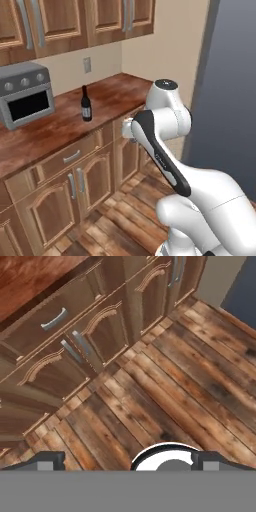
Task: There is a wine glass and glass cup on the dining counter. Place the wine bottle next to the wine glass and the juice bottle next to the glass cup.
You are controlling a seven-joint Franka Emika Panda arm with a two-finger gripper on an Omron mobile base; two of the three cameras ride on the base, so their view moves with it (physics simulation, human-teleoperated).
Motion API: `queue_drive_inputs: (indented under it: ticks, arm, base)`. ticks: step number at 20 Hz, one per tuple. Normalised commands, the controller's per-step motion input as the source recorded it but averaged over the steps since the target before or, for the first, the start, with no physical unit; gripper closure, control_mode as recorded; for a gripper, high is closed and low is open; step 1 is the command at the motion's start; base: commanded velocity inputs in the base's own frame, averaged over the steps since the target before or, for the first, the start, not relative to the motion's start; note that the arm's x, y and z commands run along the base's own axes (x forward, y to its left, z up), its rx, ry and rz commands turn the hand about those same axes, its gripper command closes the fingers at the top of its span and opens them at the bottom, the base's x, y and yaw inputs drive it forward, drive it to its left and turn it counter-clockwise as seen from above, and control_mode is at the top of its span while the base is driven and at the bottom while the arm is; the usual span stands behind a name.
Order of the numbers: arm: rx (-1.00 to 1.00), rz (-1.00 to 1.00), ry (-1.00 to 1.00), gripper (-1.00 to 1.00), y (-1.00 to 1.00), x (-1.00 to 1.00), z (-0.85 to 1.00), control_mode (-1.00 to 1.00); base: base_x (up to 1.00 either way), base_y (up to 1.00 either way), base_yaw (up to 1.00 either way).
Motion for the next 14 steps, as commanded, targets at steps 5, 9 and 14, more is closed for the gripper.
queue_drive_inputs:
  ticks: [5, 9, 14]
  arm:
    - [0.0, 0.0, 0.0, -1.0, 0.0, 0.0, 0.0, 1.0]
    - [0.0, 0.0, 0.0, -1.0, 0.0, 0.0, 0.0, 1.0]
    - [0.0, 0.0, 0.0, -1.0, 0.0, 0.0, 0.0, 1.0]
  base:
    - [0.6, 0.0, 0.47]
    - [0.65, -0.01, 0.3]
    - [0.61, -0.14, 0.21]
